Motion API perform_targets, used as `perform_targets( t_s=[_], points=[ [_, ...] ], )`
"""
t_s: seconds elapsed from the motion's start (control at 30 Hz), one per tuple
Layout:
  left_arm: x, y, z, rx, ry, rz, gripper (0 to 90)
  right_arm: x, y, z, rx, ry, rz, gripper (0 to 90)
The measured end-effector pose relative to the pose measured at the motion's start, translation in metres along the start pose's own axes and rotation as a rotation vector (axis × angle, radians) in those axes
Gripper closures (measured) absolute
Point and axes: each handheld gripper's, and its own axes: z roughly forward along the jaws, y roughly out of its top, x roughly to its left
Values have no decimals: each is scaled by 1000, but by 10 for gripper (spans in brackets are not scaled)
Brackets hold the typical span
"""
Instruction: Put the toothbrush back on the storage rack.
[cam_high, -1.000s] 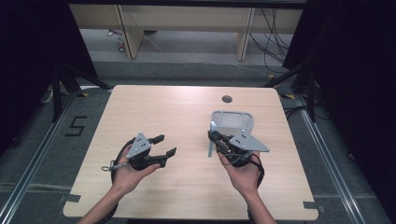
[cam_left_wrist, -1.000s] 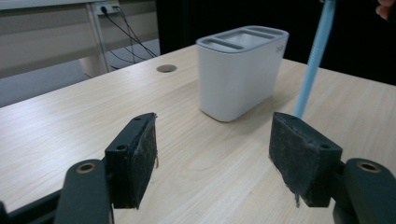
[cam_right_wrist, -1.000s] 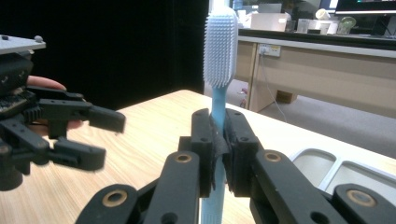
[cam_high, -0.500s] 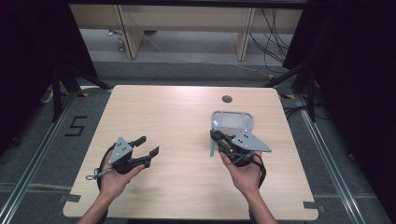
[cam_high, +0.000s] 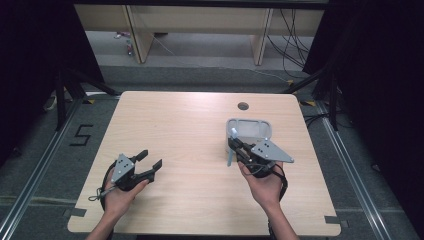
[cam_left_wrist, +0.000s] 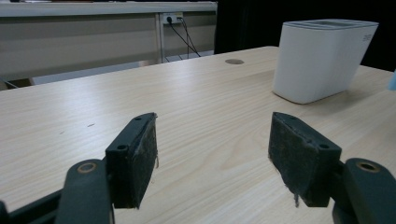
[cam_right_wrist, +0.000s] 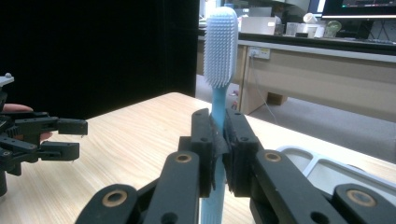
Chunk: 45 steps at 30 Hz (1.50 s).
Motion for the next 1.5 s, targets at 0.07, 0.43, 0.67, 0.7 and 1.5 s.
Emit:
perform_targets(
  t_s=[0.07, 0.43, 0.67, 0.7, 1.5],
  points=[
    [2, -4, 0, -7, 9, -8, 324, -2, 1, -1, 1, -7, -5, 838],
    [6, -12, 0, -23, 14, -17, 320, -7, -1, -5, -7, -21, 4, 838],
    [5, -11, -2, -12, 22, -6, 306, -14, 0, -8, -8, -51, -11, 838],
    [5, -11, -2, -12, 23, -5, 306, -13, 0, -9, -8, -40, 9, 838],
    [5, -12, 0, -32, 38, -16, 301, -40, 20, -18, -33, -134, -24, 838]
  ],
)
